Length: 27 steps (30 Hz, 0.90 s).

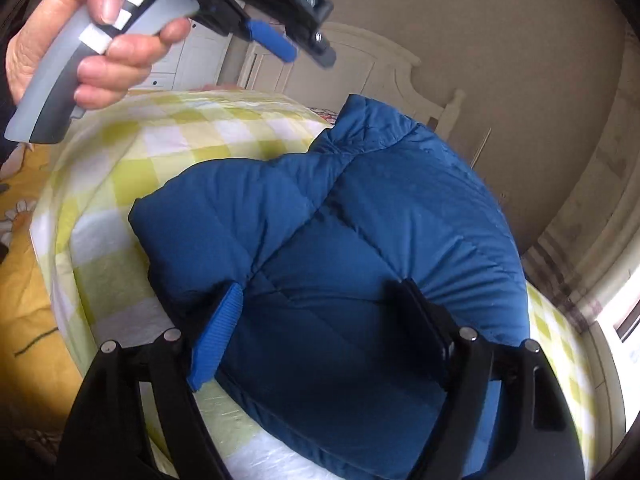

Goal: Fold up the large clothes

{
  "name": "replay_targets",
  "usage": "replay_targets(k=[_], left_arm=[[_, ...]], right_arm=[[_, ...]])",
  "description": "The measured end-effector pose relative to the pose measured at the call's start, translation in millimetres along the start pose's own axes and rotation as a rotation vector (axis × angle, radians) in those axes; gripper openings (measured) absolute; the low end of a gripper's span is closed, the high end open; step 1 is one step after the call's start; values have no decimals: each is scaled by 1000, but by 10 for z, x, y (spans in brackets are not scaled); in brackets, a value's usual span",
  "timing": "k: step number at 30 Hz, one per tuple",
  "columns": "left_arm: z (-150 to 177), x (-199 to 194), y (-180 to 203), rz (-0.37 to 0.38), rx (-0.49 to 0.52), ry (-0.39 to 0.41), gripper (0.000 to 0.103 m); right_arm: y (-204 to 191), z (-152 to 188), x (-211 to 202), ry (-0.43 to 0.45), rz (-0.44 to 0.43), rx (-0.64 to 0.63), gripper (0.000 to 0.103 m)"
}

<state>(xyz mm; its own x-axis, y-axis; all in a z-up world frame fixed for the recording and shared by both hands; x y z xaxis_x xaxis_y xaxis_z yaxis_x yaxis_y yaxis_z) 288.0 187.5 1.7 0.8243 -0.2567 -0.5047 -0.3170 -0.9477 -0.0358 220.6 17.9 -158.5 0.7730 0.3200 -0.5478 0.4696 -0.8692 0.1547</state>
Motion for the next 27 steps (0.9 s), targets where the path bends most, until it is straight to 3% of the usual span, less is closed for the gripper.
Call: replay_targets(k=[2, 3, 5, 9, 12, 13, 16, 18, 20, 24, 27], left_arm=[[-231, 89, 174, 20, 32, 0, 63], [-334, 175, 278, 19, 52, 4, 99], [-481, 411, 531, 24, 108, 17, 99], [-432, 1060, 846, -49, 162, -103, 99], [-43, 1531, 796, -110, 161, -203, 97], [119, 1665, 753, -105, 169, -220, 98], [257, 1694, 509, -63, 54, -208, 99], [286, 1711, 488, -60, 50, -217, 99], [283, 1717, 507, -65, 59, -219, 99], [298, 1742, 487, -46, 41, -220, 99], [310, 1747, 462, -31, 24, -220, 99]], right_arm=[[-4, 5, 19, 1, -6, -7, 79], [-11, 5, 24, 2, -2, -8, 79], [-23, -6, 18, 3, 12, -9, 79], [-13, -2, 0, 10, 15, -7, 79], [-4, 24, -17, 18, 1, -15, 79], [-33, 38, -62, 26, -10, -36, 79], [-25, 14, -259, 12, -113, -53, 77], [235, -92, -468, 26, -242, 66, 75], [687, -268, -590, 63, -278, 199, 75], [1739, -756, -405, 114, -161, 381, 75], [2226, -1129, 106, 52, -117, 440, 73]])
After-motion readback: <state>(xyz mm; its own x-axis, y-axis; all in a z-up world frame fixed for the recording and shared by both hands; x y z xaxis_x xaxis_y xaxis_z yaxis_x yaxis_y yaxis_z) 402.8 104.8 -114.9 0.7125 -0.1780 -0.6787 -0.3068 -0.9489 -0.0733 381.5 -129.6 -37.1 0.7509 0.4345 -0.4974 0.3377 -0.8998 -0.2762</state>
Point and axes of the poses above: each gripper's, at about its wrist camera, not at the fingertips, and x roughly the way its jaws point, y to its right, z to its underside, the point moved 5 cm from there along x, roughly the way its jaws point, and after that the axes turned 11 degrees about x, right-handed, at the moved point
